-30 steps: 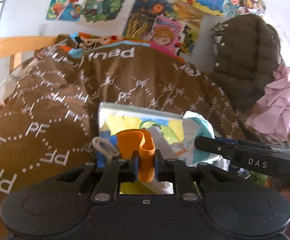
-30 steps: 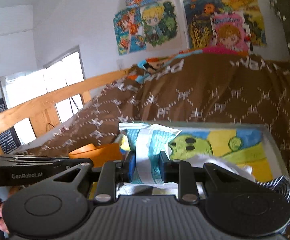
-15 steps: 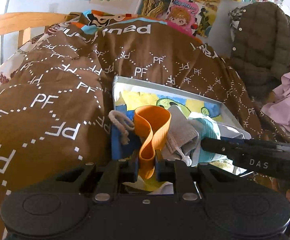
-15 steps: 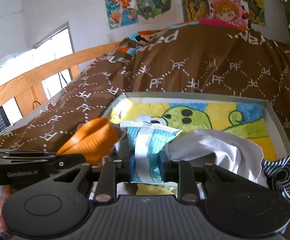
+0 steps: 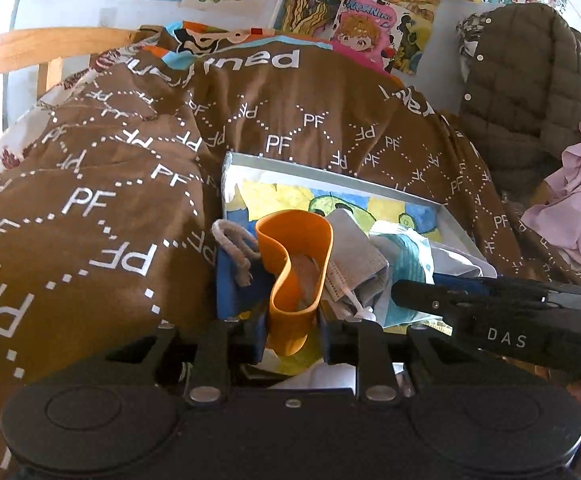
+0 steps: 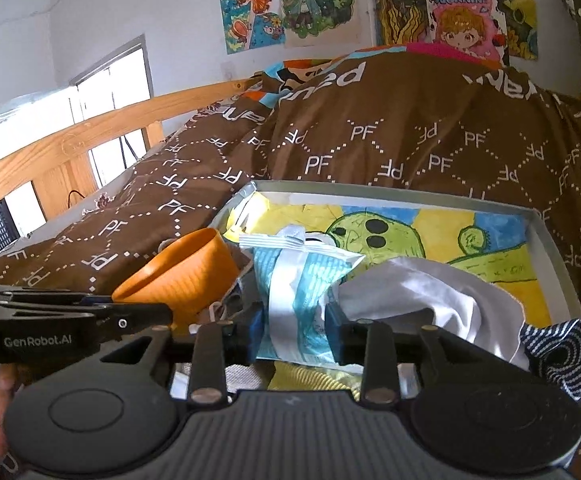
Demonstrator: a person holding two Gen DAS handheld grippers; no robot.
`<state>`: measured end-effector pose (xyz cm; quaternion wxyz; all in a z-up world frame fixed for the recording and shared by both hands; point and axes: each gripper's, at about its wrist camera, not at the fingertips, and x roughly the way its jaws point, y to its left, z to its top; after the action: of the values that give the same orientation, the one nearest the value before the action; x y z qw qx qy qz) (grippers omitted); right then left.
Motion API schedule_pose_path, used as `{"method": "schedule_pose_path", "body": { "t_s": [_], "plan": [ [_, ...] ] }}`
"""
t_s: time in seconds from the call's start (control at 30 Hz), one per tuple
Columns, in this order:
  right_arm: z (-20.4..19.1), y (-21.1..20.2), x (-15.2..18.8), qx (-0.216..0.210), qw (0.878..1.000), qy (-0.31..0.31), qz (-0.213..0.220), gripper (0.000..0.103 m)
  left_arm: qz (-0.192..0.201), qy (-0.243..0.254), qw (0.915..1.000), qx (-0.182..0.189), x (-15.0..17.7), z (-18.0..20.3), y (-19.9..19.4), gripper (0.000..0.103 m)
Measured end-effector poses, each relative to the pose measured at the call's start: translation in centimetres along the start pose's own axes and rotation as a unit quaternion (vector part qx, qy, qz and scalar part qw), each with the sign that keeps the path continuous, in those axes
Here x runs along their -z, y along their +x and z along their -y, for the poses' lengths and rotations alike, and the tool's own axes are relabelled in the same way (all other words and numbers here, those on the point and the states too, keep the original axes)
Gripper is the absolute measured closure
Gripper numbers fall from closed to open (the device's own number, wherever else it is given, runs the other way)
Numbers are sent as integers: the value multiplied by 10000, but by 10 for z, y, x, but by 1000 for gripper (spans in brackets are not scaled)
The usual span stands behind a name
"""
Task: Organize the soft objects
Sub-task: 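Carry the orange cup and mask into the tray and open both tools, then lift both open tools up away from the tray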
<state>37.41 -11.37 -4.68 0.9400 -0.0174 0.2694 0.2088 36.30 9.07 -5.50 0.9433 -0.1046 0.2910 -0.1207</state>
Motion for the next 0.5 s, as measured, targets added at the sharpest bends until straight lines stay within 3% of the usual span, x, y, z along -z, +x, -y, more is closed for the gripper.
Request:
{"method": "schedule_pose_path", "body": {
  "t_s": [0.33,0.5],
  "plan": [
    [5,-21,-10,120,9996,96,223,41,295,45,9994,-191,-4,8,-21,49],
    [7,-44,-16,180,9983,209,518,24,602,46,9977,-317,-6,15,-40,31]
  ]
}}
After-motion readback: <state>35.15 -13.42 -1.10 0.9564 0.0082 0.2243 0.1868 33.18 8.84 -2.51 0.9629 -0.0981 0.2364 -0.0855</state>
